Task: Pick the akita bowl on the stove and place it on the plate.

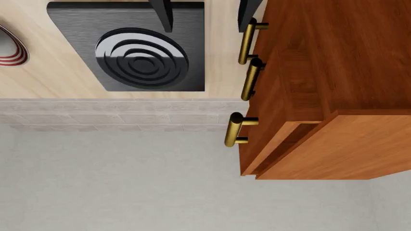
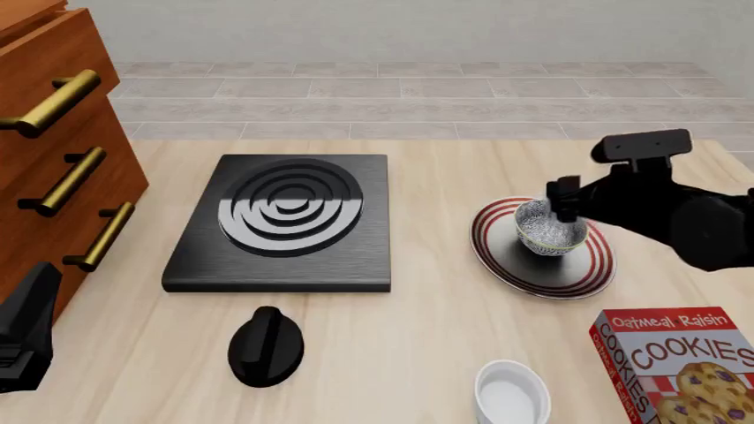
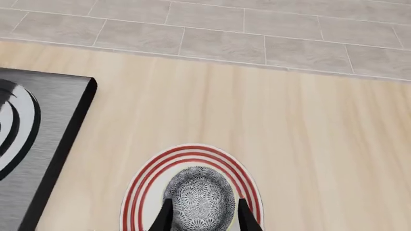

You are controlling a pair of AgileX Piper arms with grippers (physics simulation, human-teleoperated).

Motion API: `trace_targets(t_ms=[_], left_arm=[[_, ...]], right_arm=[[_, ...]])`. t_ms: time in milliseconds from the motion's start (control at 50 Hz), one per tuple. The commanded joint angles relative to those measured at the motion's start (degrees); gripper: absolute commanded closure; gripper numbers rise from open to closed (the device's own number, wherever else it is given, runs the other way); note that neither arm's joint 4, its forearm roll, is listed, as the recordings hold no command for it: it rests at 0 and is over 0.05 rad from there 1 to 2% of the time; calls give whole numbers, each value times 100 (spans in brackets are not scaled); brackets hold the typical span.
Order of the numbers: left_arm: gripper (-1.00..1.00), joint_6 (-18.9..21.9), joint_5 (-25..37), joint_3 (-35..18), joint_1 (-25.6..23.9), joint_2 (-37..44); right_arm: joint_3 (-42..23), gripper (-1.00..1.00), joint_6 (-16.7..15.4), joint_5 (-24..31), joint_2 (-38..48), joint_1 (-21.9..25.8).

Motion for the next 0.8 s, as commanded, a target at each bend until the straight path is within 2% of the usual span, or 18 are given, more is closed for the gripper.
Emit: trace_targets(t_ms=[20, 220, 260, 420, 440, 500, 600, 680, 780, 800], left_arm=[[-100, 0, 0, 0, 0, 0], [-100, 0, 0, 0, 0, 0], [-100, 0, 0, 0, 0, 0], [-100, 0, 0, 0, 0, 0], [-100, 0, 0, 0, 0, 0], [-100, 0, 0, 0, 0, 0], [-100, 0, 0, 0, 0, 0], [-100, 0, 0, 0, 0, 0], [-100, 0, 0, 0, 0, 0], [-100, 0, 0, 0, 0, 0]], right_arm=[[210, -100, -276, -27, -592, 108], [611, -100, -499, -256, -1262, 229], [678, -100, -750, -306, -1308, 215], [1041, -100, -927, -602, -1831, 330], [1166, -100, -1153, -720, -1916, 321], [1212, -100, -1116, -741, -2083, 341], [1590, -100, -1578, -1145, -2546, 391], [1756, -100, -1664, -1337, -2695, 383], [2141, -100, -1790, -1801, -2950, 430], [2249, -100, -1896, -1947, -2977, 430]])
